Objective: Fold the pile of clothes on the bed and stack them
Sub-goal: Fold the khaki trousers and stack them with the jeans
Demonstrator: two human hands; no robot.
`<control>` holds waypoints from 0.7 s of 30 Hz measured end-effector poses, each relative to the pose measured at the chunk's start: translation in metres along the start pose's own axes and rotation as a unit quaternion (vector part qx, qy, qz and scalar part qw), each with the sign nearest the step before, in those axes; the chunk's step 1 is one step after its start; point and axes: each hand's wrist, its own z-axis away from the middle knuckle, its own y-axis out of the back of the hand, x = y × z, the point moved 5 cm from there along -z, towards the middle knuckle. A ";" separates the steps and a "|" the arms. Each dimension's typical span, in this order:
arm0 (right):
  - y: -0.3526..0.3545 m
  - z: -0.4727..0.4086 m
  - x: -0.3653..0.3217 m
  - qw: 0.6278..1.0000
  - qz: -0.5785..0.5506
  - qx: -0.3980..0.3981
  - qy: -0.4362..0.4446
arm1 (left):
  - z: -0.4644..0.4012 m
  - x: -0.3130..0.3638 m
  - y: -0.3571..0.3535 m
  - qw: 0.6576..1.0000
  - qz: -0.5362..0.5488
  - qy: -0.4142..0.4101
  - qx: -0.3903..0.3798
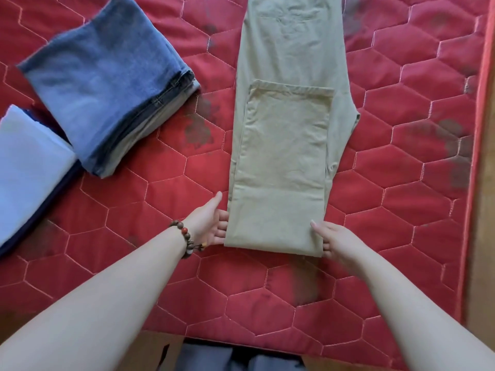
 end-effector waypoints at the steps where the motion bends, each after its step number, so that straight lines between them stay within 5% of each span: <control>1: -0.001 0.003 0.004 1.000 0.015 -0.005 0.018 | 0.002 -0.002 -0.002 1.000 -0.016 -0.003 0.000; 9: -0.002 0.023 0.014 0.990 0.065 0.032 0.118 | -0.003 -0.018 0.003 0.989 -0.086 -0.118 0.026; 16: -0.009 0.012 0.042 0.968 0.124 0.175 0.132 | -0.010 -0.037 0.009 0.958 -0.183 -0.179 0.126; 19: -0.014 0.018 0.039 0.934 0.181 0.276 0.135 | 0.005 -0.035 0.004 0.884 -0.281 -0.229 0.294; 21: -0.018 0.030 0.023 0.835 0.305 0.399 0.226 | 0.030 -0.027 -0.006 0.747 -0.364 -0.346 0.436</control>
